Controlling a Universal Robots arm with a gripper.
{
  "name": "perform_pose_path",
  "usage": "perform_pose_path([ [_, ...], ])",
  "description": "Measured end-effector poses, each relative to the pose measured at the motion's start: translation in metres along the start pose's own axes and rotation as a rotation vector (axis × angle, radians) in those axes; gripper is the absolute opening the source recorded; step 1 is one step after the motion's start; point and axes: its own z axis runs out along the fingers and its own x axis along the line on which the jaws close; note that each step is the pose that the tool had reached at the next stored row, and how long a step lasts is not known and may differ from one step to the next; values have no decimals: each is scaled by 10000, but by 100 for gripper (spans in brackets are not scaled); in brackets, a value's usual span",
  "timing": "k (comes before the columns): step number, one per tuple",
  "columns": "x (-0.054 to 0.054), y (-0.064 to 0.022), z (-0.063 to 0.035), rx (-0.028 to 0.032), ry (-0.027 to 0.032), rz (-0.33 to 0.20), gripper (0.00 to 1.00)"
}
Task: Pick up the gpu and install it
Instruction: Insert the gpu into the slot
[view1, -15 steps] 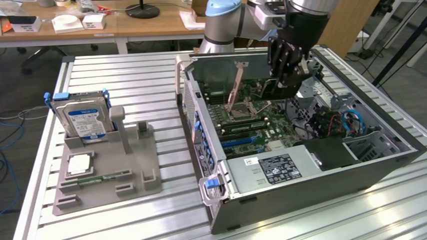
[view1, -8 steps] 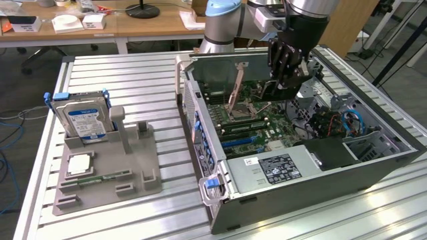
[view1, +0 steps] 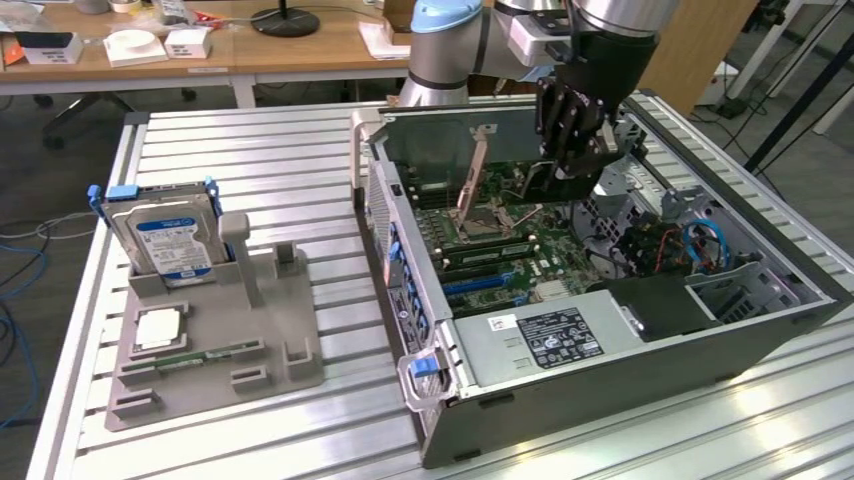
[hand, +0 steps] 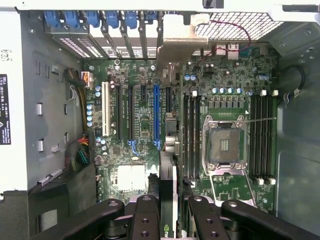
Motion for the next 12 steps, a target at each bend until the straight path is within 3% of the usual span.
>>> perform_pose_path([
  [6, 2, -1, 59, 30, -1, -1, 27],
  [12, 4, 2, 131, 227, -15, -7, 27],
])
